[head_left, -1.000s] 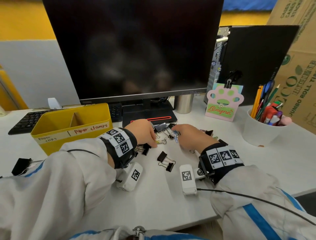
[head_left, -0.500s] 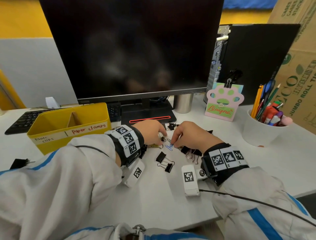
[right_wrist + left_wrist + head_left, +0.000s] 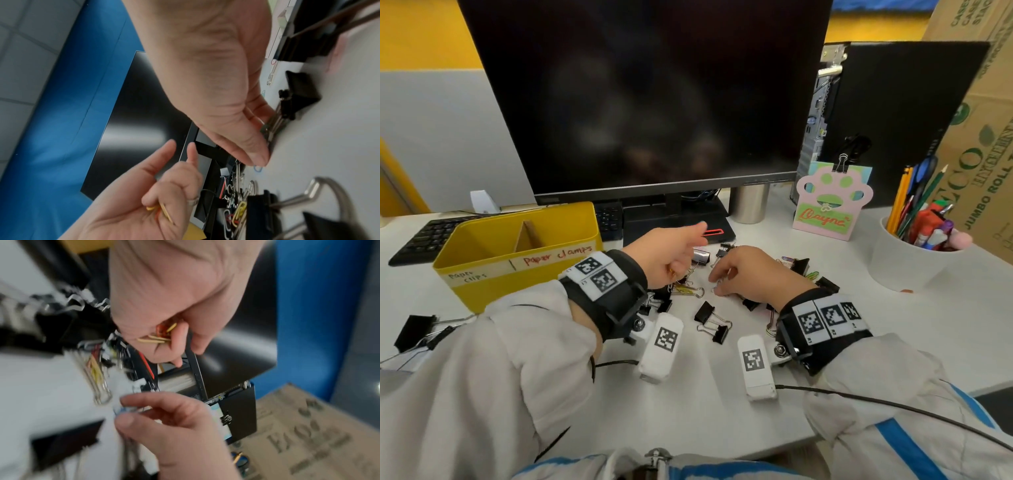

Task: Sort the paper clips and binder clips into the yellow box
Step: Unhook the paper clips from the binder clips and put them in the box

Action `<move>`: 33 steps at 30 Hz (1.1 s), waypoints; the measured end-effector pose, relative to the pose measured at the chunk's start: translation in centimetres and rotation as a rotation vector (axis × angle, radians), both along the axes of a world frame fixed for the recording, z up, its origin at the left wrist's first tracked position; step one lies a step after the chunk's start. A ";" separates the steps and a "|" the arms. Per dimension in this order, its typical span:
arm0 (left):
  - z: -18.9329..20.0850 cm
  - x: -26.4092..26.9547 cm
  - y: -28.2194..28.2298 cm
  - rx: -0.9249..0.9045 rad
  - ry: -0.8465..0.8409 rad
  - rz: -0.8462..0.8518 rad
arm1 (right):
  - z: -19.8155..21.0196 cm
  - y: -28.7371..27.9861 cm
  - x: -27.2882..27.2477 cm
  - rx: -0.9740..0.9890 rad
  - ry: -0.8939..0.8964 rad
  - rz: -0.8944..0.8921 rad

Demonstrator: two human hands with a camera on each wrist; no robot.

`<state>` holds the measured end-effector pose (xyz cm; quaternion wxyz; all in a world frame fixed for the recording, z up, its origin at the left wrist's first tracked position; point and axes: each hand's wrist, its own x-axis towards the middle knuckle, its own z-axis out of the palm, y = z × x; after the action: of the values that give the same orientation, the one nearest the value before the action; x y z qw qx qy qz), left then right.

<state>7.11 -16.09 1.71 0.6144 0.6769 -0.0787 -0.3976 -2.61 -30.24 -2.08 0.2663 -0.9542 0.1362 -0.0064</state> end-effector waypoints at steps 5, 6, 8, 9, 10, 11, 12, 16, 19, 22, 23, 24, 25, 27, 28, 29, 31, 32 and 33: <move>-0.9 -0.8 0.8 -0.319 0.599 0.289 | -0.2 0.3 0.2 -0.036 -0.069 0.023; -1.0 -1.2 1.0 -0.365 0.640 0.347 | -0.1 0.3 0.2 -0.038 -0.111 -0.001; -1.3 -1.9 1.2 -0.466 0.723 0.418 | 0.1 0.4 0.4 0.065 -0.276 -0.080; -1.5 -2.2 1.2 -0.509 0.755 0.419 | 0.4 0.6 0.4 0.168 -0.385 -0.104; -1.6 -2.5 1.2 -0.535 0.774 0.406 | 0.7 0.8 0.5 0.280 -0.492 -0.101; -1.8 -2.7 1.2 -0.547 0.782 0.389 | 1.1 1.0 0.5 0.380 -0.570 -0.078; -1.9 -2.9 1.3 -0.552 0.781 0.366 | 1.4 1.3 0.5 0.463 -0.607 -0.032; -2.0 -3.4 1.7 -0.531 0.733 0.274 | 2.4 2.8 -0.3 0.524 -0.458 0.158; -2.1 -3.1 1.8 -0.469 0.711 0.309 | 2.1 2.9 -0.1 0.419 -0.463 0.149; -2.6 -1.8 2.2 -0.320 0.614 0.341 | 1.5 2.6 0.4 0.395 -0.491 0.041; -2.7 -1.3 2.4 -0.259 0.525 0.323 | 1.3 2.6 0.5 0.379 -0.462 0.015; -2.7 -1.0 2.7 -0.197 0.402 0.301 | 1.2 2.5 0.5 0.349 -0.408 0.005; -2.5 -1.0 2.9 -0.110 0.242 0.266 | 1.0 2.4 0.4 0.306 -0.332 0.011; -2.0 -1.2 3.4 0.151 -0.190 0.155 | 0.9 2.6 0.3 0.202 -0.178 0.041; -2.0 -1.2 3.7 0.266 -0.423 0.095 | 0.8 2.8 0.3 0.172 -0.123 0.056; -2.2 -0.9 3.8 0.331 -0.609 0.019 | 0.7 2.8 0.3 0.166 -0.087 0.069; -2.3 -0.3 4.2 0.445 -0.777 -0.146 | 0.4 3.1 0.2 0.193 -0.057 0.082; -2.4 -0.2 4.4 0.521 -0.810 -0.208 | 0.3 3.2 0.2 0.198 -0.055 0.082; -2.4 -0.1 4.4 0.594 -0.831 -0.249 | 0.1 3.4 0.3 0.192 -0.058 0.079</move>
<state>7.00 -11.71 -0.69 0.2610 0.9081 -0.2793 -0.1708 -2.34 -26.86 -1.94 0.3604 -0.9283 0.0905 -0.0106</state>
